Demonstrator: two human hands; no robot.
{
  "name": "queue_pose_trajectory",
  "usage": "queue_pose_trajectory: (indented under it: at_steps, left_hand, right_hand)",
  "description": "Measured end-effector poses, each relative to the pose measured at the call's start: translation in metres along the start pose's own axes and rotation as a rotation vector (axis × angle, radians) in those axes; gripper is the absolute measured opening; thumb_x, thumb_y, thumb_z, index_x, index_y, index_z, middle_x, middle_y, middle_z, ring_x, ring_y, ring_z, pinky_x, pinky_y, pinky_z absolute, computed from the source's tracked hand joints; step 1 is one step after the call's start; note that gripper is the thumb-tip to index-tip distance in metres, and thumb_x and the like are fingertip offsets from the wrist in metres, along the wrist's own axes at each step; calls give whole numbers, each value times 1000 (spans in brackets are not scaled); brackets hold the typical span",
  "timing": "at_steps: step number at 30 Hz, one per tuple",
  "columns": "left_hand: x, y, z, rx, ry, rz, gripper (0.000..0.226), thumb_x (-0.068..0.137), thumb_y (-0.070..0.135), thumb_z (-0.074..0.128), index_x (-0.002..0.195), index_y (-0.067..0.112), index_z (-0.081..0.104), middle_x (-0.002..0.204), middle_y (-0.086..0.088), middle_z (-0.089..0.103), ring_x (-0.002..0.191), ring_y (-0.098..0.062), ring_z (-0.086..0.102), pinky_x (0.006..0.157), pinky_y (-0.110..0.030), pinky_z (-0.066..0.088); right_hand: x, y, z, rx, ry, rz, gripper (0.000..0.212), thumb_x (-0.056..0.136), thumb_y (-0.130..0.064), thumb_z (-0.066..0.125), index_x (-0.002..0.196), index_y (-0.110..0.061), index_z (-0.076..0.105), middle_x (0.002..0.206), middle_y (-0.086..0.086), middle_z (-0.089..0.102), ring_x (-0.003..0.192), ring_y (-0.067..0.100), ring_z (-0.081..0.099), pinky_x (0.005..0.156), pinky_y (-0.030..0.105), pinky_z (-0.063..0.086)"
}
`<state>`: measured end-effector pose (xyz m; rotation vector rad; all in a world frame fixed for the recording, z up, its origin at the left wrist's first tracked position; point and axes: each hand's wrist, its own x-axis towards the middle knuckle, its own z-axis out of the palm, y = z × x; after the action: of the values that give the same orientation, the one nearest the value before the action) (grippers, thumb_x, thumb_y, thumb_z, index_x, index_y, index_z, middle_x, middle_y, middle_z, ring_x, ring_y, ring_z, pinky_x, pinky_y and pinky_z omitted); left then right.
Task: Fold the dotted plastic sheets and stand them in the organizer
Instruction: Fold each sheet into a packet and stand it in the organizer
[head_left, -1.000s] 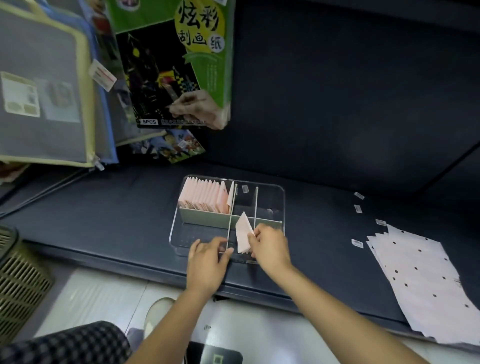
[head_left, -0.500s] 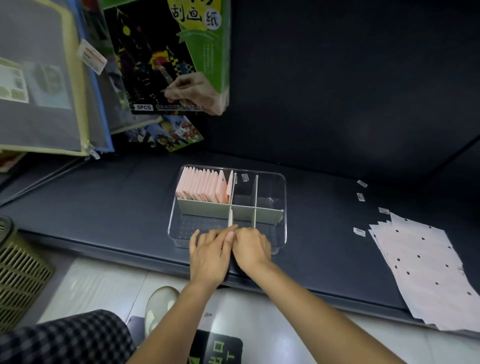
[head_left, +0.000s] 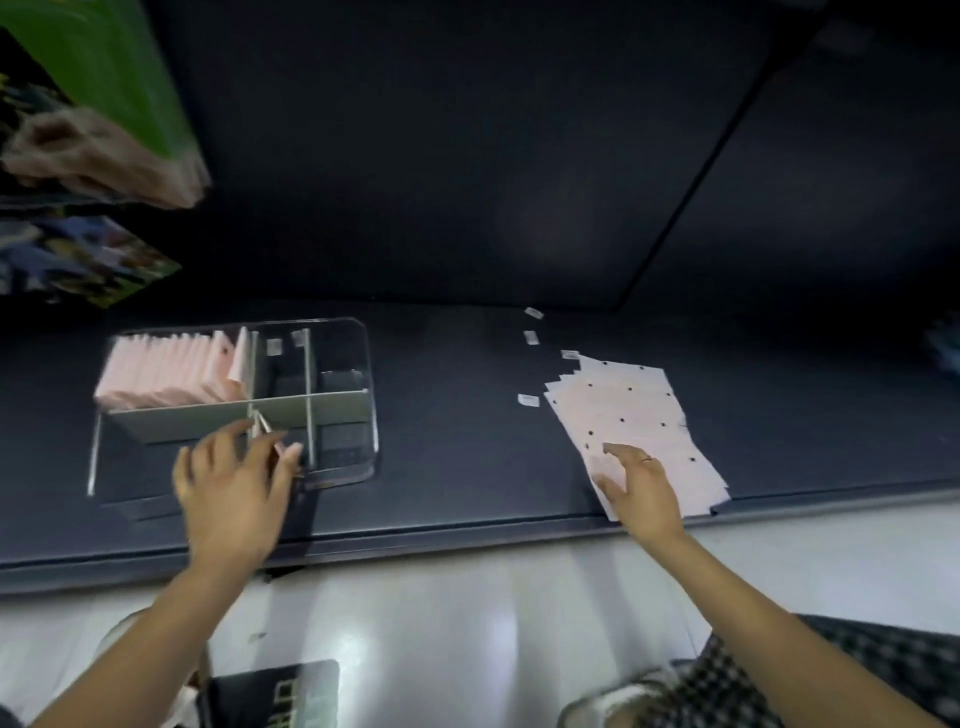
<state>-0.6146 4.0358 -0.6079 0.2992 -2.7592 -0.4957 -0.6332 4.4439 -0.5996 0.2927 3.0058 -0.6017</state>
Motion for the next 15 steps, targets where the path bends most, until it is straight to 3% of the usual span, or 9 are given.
queue_pose_trajectory:
  at_steps: [3, 6, 9, 12, 15]
  left_hand:
    - [-8, 35, -6, -122, -23, 222, 51, 90, 43, 36, 103, 7, 69, 112, -16, 59, 104, -38, 52, 91, -52, 40]
    - [-21, 69, 3, -232, -238, 363, 57, 89, 51, 32, 107, 12, 68, 114, -4, 60, 106, -27, 55, 92, -38, 43]
    - [-39, 87, 24, -200, -560, 367, 63, 90, 65, 30, 129, 22, 56, 139, 5, 46, 130, -17, 39, 106, -27, 29]
    - [-53, 86, 44, -106, -713, 356, 59, 93, 61, 33, 143, 31, 35, 156, 10, 20, 144, -12, 14, 116, -25, 13]
    - [-58, 87, 52, 8, -756, 384, 103, 64, 86, -8, 147, 34, 26, 157, 14, 9, 146, -9, 4, 117, -27, 2]
  right_hand:
    - [-5, 41, -6, 58, -61, 93, 58, 88, -28, 64, 139, -10, 43, 144, 6, 43, 132, 27, 36, 107, 32, 33]
    - [-9, 60, 3, 106, -65, 97, 56, 87, -28, 67, 136, -9, 48, 141, 6, 47, 132, 23, 39, 108, 28, 31]
    - [-11, 69, 17, 98, -16, 102, 45, 87, -29, 66, 129, -18, 57, 137, -1, 51, 127, 20, 39, 101, 26, 34]
    - [-4, 67, 24, 155, 77, 149, 41, 85, -40, 66, 121, -21, 63, 128, -1, 58, 119, 22, 43, 95, 30, 39]
    - [8, 64, 24, 109, 132, 153, 46, 83, -44, 66, 125, -25, 59, 130, -1, 54, 119, 23, 40, 96, 34, 38]
